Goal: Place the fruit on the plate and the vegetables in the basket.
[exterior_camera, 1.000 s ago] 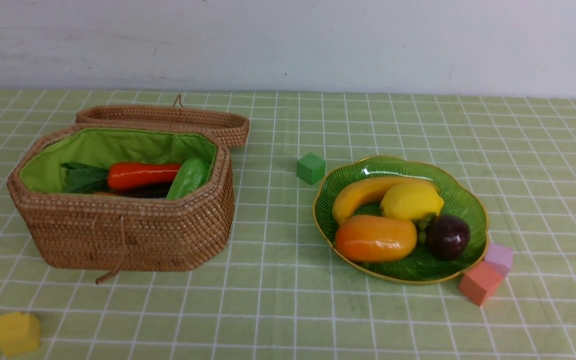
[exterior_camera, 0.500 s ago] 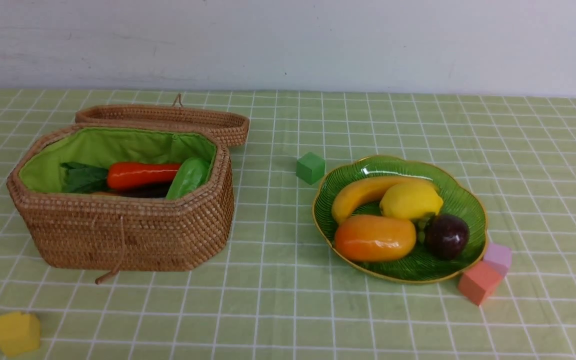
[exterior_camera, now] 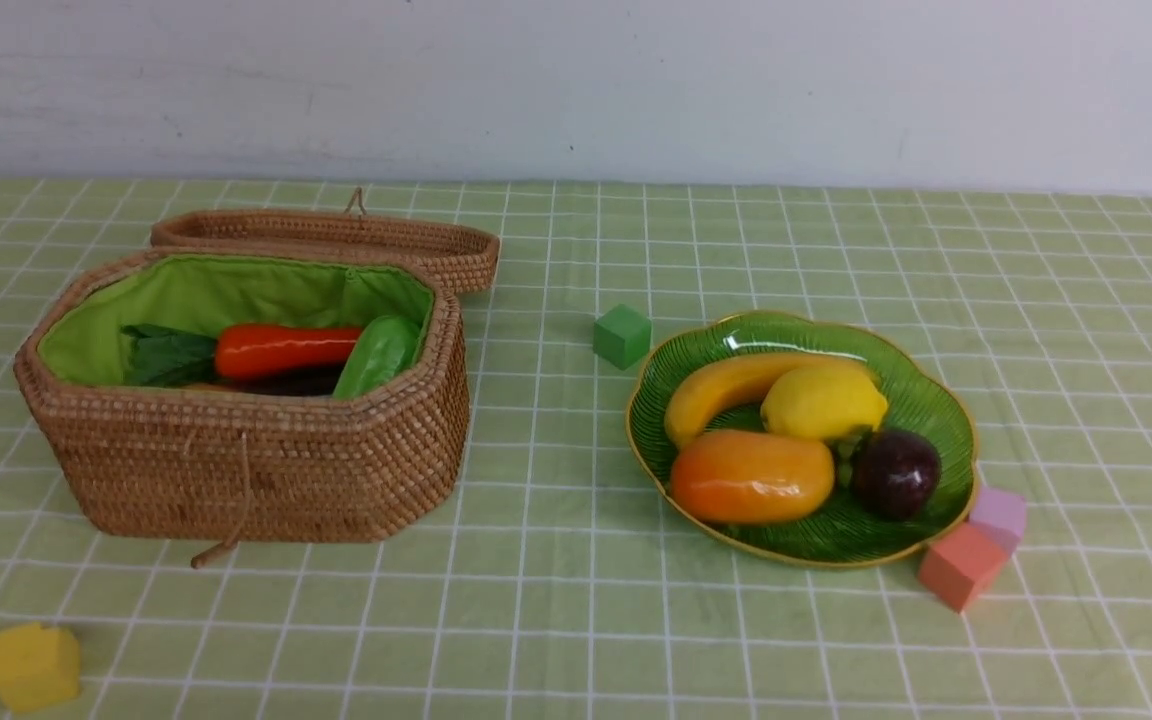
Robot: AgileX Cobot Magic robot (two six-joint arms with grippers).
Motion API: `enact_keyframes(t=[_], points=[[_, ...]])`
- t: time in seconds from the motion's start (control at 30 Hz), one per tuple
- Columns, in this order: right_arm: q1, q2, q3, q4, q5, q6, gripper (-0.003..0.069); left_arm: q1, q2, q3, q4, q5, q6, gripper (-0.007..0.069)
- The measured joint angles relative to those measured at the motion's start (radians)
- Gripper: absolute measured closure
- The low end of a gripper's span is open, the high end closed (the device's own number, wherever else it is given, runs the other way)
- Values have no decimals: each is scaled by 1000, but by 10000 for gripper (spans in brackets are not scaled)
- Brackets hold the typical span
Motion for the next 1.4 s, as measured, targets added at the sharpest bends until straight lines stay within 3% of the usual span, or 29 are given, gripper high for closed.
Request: enact_keyframes(t=[0.63,0.7,0.9,1.03,1.17,1.4], points=[[0,0,0,1,1,0,671,6,0,12,40,-25,0,629],[0,0,0,2,2,0,671,34,0,19,76,-48,-16,632],[0,0,-1,3,4,0,667,259,-12,70,283,-100,-173,637],[-2,0,-1,4,5,0,666,358,-12,117,399,-39,-272,637],[-2,0,-1,4,6,0,666,390,-12,125,435,93,-319,637],[-2,0,-1,4,6,0,661,391,-12,125,439,91,-336,637]])
